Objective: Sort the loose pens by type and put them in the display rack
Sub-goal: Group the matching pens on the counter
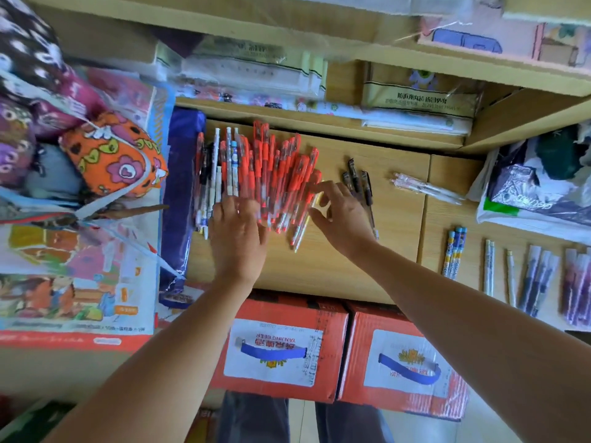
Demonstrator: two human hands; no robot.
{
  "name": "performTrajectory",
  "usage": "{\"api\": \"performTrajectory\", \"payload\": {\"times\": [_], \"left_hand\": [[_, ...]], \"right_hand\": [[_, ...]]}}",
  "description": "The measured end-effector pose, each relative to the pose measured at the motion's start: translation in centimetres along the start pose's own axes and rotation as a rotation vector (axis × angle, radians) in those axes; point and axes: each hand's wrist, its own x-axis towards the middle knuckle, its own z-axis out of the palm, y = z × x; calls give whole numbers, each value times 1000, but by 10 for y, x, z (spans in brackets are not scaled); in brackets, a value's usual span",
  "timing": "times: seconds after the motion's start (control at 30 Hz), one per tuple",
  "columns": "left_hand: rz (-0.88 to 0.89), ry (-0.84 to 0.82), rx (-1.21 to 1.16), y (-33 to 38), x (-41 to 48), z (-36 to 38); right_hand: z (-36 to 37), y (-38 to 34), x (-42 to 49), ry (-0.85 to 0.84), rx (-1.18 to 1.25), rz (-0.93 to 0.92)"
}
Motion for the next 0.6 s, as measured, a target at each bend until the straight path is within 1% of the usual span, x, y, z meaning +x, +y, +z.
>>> {"api": "performTrajectory", "payload": {"times": [0.1, 0.17, 0.23, 0.3, 0.37, 0.47, 0.6], "left_hand": [[-134, 1, -13, -24, -6, -5], [-200, -53, -24, -37, -8, -5], [-225, -120, -17, -47, -10, -4], [-224, -159, -35, -53, -12, -2], [-200, -158, -74, -57, -13, -2], [-202, -132, -147, -62, -14, -5], [-235, -76, -224, -70, -17, -6]], "right_hand": [[26, -31, 11, -110, -13, -115], [42, -42, 16, -183, -134, -158], [54, -46, 19, -208, -264, -154], [58, -46, 20, -180, -305, -139], [58, -46, 21, -137, -301, -139], [57, -52, 28, -73, -267, -139], [63, -74, 47, -15, -239, -197]]}}
